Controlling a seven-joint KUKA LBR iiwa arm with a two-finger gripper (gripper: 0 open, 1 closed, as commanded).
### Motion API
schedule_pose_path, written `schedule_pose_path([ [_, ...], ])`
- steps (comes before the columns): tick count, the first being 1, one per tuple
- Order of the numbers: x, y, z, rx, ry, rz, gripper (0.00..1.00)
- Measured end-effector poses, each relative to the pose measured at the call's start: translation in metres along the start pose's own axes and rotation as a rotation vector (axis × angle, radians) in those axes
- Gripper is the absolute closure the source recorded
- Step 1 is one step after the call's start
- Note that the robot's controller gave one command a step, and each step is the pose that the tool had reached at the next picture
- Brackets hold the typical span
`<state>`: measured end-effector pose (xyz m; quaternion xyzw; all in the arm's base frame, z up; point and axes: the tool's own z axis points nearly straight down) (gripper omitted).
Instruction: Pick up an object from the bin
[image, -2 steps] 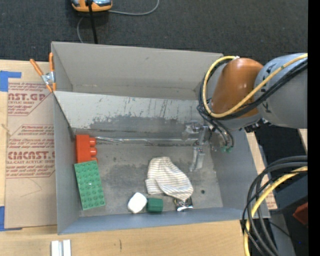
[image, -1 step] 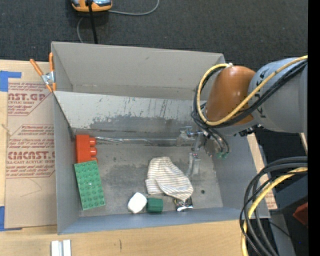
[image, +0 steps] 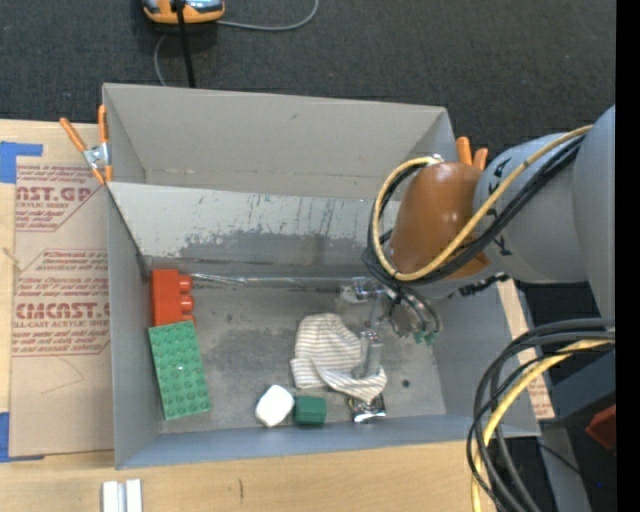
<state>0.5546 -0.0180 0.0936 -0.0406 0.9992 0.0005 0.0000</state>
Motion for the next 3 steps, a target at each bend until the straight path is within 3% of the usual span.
schedule_pose_path([
  [1,0.025,0.022,0.017,0.002,-0.009,0.179,0.0],
  [2,-0.008,0.052,0.014,0.0,-0.005,0.051,1.0],
  [3,-0.008,0.052,0.014,0.0,-0.005,0.051,1.0],
])
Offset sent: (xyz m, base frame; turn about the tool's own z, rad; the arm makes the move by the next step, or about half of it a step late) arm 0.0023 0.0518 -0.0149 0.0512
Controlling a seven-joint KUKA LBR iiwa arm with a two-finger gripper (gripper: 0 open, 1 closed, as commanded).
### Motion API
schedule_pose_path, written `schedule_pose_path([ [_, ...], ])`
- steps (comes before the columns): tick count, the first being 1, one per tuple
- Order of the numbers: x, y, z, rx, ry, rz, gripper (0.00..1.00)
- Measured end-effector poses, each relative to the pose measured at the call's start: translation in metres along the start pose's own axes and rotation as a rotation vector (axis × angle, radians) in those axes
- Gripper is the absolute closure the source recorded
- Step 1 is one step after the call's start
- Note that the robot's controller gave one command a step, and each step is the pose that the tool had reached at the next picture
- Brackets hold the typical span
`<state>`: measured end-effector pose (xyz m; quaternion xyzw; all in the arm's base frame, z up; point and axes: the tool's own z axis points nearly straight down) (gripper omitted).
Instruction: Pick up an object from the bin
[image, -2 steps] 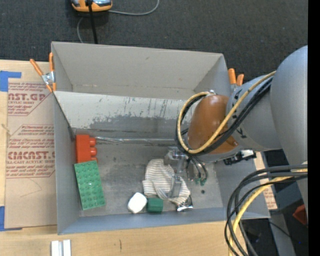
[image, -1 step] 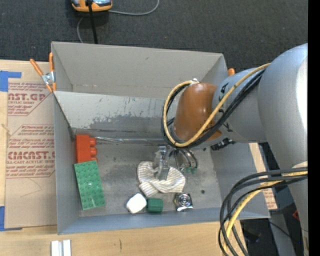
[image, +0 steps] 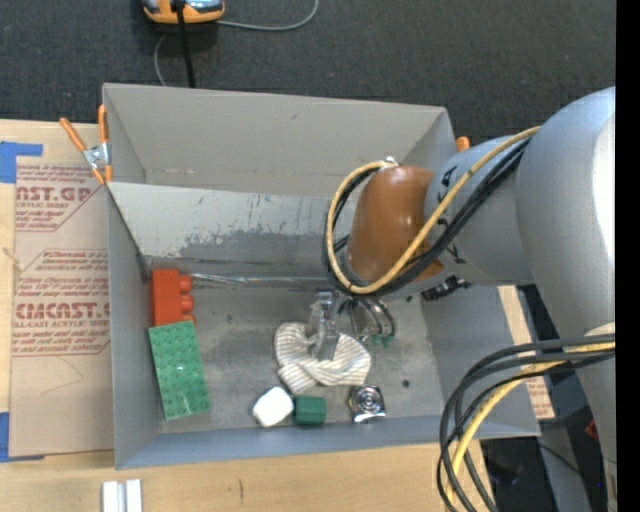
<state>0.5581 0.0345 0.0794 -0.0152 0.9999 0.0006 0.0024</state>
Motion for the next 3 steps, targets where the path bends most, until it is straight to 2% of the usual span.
schedule_pose_path([
  [1,-0.016,-0.001,-0.096,0.0,-0.003,-0.01,1.0],
  [2,-0.016,-0.001,-0.096,0.0,-0.003,-0.011,1.0],
  [3,-0.02,0.001,-0.14,0.0,0.003,0.001,1.0],
])
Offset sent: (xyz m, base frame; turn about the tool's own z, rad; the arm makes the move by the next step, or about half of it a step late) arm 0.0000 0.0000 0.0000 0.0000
